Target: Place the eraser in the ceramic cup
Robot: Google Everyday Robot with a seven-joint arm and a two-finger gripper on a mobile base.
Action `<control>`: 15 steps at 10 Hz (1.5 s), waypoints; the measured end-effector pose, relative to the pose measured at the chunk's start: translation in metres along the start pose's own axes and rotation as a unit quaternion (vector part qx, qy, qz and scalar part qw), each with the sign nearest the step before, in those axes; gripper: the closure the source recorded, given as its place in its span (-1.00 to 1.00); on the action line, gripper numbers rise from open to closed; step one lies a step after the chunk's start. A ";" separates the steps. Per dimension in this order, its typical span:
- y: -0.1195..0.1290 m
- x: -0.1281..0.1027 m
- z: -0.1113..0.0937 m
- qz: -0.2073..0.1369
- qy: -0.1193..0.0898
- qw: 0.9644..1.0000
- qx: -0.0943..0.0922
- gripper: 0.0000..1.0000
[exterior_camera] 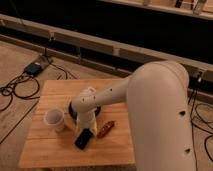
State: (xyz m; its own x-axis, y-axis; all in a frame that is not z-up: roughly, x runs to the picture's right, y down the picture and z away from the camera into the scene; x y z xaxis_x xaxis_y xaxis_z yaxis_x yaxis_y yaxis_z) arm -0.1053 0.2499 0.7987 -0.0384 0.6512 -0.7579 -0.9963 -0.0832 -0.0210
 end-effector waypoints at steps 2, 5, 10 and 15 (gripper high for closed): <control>0.000 0.000 0.006 0.002 0.006 1.000 -0.002 -0.30; 0.001 -0.001 0.013 0.003 0.011 1.000 -0.002 -0.29; 0.007 -0.005 0.005 -0.001 0.012 1.000 -0.011 0.62; 0.019 0.007 -0.037 -0.031 0.016 0.999 -0.021 1.00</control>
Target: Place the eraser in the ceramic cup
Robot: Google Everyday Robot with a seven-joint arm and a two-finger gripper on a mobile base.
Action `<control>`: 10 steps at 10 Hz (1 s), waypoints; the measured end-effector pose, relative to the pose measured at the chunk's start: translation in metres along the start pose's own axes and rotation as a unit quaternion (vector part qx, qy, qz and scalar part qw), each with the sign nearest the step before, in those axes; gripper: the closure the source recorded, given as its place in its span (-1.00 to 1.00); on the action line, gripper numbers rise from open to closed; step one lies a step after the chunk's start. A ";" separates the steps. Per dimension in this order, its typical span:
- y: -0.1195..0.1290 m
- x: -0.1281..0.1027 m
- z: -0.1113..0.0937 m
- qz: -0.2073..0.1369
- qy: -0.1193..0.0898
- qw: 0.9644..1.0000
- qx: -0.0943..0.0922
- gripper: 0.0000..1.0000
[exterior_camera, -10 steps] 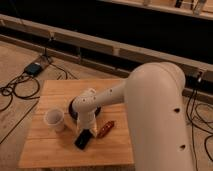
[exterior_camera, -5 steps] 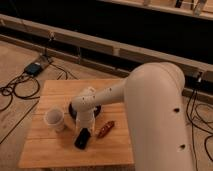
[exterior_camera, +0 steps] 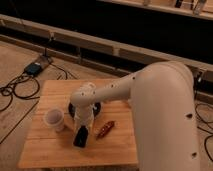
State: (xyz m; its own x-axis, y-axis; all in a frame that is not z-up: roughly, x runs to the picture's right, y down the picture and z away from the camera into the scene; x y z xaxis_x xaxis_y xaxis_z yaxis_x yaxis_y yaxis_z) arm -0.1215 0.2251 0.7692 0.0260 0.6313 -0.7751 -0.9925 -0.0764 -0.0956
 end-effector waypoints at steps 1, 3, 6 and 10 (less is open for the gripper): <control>0.007 0.005 -0.015 -0.013 0.000 1.000 -0.003 1.00; 0.022 0.013 -0.044 -0.038 -0.007 0.999 -0.014 1.00; 0.039 0.006 -0.086 -0.070 -0.051 0.996 -0.025 1.00; 0.062 -0.022 -0.142 -0.120 -0.140 0.983 -0.021 1.00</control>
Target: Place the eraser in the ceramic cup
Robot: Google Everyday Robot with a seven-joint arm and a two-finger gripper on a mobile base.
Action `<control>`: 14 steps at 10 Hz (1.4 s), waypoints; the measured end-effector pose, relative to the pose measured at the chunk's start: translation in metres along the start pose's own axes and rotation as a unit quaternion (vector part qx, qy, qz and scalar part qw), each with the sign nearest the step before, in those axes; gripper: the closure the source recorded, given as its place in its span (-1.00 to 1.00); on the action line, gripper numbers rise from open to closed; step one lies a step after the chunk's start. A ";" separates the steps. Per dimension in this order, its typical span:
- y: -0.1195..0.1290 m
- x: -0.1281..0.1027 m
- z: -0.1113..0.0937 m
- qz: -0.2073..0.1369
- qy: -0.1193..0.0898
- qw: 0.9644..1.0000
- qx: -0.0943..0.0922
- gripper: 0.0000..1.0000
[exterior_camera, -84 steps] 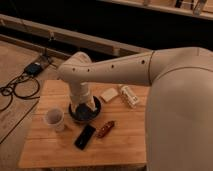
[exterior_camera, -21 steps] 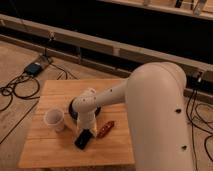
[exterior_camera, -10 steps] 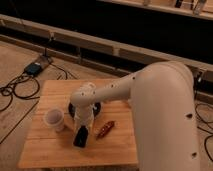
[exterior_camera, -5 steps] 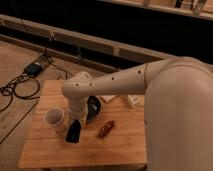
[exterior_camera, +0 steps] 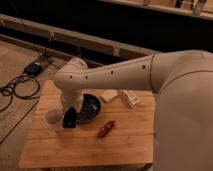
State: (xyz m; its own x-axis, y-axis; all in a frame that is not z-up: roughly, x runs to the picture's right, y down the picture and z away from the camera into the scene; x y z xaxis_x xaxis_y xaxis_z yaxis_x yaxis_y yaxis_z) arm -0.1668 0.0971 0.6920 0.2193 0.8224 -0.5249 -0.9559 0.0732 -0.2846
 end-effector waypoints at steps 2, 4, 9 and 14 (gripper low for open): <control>0.016 -0.017 -0.016 -0.031 -0.030 0.999 -0.001 1.00; 0.034 -0.035 -0.028 -0.059 -0.067 0.996 -0.009 1.00; 0.072 -0.066 -0.021 -0.123 -0.136 0.983 -0.027 1.00; 0.072 -0.069 0.007 -0.151 -0.158 0.976 -0.023 1.00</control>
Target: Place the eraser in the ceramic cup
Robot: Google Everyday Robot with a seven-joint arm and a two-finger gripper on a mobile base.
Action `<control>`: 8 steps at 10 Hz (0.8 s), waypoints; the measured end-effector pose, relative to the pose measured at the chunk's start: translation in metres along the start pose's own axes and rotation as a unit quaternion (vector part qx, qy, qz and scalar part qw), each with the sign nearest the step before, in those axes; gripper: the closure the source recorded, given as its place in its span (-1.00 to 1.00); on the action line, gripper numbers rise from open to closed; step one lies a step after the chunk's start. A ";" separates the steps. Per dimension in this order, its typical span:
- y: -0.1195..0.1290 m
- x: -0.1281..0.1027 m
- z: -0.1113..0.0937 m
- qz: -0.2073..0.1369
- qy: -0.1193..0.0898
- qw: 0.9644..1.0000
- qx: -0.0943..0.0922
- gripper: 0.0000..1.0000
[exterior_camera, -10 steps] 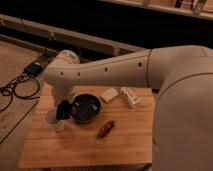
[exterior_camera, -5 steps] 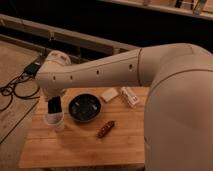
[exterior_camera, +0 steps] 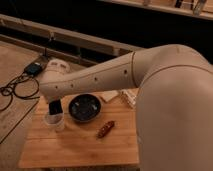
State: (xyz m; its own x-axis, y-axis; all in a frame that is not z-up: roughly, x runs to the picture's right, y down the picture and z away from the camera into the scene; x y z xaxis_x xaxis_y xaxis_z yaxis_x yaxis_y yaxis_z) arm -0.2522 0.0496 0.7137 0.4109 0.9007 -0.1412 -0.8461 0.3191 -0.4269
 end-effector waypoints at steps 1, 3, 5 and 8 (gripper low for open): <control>0.002 0.003 0.007 -0.005 -0.002 1.000 -0.002 1.00; 0.013 0.011 0.021 -0.016 -0.004 1.000 -0.010 1.00; 0.022 0.015 0.031 -0.030 -0.011 0.999 -0.012 1.00; 0.026 0.017 0.042 -0.050 -0.025 0.998 -0.008 0.79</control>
State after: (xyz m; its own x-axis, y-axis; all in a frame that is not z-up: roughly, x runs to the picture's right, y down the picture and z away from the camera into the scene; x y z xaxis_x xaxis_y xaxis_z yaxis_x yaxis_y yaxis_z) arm -0.2820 0.0857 0.7379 0.4750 0.8785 -0.0520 -0.7960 0.4036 -0.4511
